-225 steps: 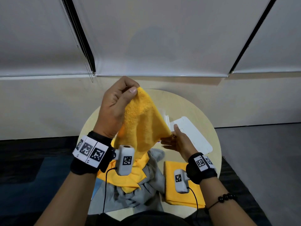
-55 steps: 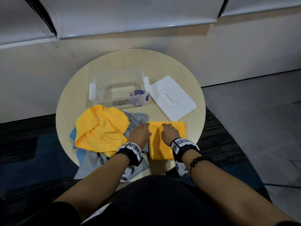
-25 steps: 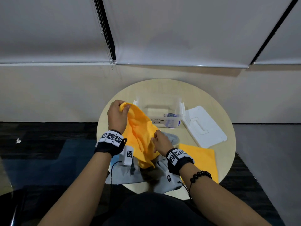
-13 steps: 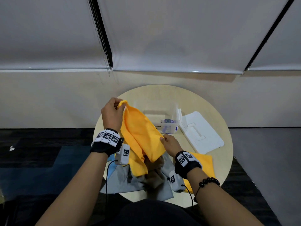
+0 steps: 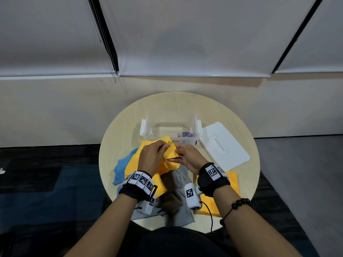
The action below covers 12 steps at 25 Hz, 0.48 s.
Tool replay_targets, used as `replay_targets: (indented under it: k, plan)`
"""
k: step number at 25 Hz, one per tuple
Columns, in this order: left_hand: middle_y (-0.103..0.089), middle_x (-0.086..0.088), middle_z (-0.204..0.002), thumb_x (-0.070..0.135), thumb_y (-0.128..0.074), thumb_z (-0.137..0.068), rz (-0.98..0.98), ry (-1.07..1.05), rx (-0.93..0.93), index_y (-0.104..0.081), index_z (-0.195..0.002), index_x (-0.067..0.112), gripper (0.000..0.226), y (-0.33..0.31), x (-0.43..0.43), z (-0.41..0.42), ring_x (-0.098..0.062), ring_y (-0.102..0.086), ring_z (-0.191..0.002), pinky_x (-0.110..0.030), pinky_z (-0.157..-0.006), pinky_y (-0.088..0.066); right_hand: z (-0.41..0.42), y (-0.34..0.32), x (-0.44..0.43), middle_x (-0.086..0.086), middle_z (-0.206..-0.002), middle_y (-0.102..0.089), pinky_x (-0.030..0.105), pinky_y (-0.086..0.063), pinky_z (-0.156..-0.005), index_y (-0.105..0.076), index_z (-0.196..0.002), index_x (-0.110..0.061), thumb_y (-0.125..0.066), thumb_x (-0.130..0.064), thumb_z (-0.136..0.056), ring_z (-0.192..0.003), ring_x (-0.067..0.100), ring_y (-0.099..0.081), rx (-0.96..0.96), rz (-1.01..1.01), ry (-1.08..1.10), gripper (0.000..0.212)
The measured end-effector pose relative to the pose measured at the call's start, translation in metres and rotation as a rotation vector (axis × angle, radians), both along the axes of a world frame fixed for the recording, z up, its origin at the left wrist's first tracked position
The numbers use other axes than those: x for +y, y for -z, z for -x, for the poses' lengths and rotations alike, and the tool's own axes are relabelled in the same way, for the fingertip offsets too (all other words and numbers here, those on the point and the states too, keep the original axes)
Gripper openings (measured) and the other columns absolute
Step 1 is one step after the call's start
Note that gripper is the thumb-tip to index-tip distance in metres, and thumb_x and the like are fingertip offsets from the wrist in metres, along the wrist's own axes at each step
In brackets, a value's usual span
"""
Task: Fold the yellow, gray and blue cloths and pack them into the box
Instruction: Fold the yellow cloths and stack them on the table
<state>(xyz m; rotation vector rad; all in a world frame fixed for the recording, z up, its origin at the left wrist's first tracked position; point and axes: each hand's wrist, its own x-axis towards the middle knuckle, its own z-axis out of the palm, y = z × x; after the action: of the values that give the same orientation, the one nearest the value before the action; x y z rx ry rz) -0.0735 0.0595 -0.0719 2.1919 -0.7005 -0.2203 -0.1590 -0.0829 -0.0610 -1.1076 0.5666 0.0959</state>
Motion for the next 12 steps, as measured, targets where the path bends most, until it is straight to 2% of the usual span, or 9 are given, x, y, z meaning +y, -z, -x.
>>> replay_targets:
  k: [4,7,12]
  plan:
    - [-0.073,0.004,-0.102,0.024,-0.059,-0.099,0.006,0.079,-0.025,-0.071,-0.11,0.022,0.016,0.0008,0.0044,-0.0003,-0.016,-0.066,-0.093,-0.037,-0.084,-0.053,0.0007,0.0007,-0.0014,0.023,-0.116,-0.057,0.041,-0.057,-0.094,-0.054,-0.134,0.009,-0.033,0.001,-0.103,-0.109,0.033,-0.058,-0.023,-0.075,0.0,0.038]
    - [-0.071,0.005,-0.111,0.019,-0.058,-0.099,-0.011,0.149,-0.041,-0.072,-0.112,0.022,0.019,-0.0012,0.0074,-0.0018,-0.015,-0.064,-0.101,-0.038,-0.09,-0.051,-0.0015,0.0019,-0.0035,0.019,-0.112,-0.049,0.044,-0.053,-0.099,-0.055,-0.132,0.008,-0.029,0.005,-0.1,-0.104,0.034,-0.052,-0.025,-0.09,-0.008,0.042]
    - [-0.07,0.006,-0.111,0.022,-0.063,-0.097,-0.048,0.256,-0.114,-0.074,-0.108,0.022,0.016,-0.0088,0.0085,-0.0053,-0.014,-0.062,-0.101,-0.035,-0.088,-0.05,-0.0047,0.0049,-0.0089,0.015,-0.092,-0.047,0.036,-0.057,-0.091,-0.055,-0.131,0.011,-0.028,0.008,-0.097,-0.077,0.019,-0.055,-0.026,-0.071,0.007,0.043]
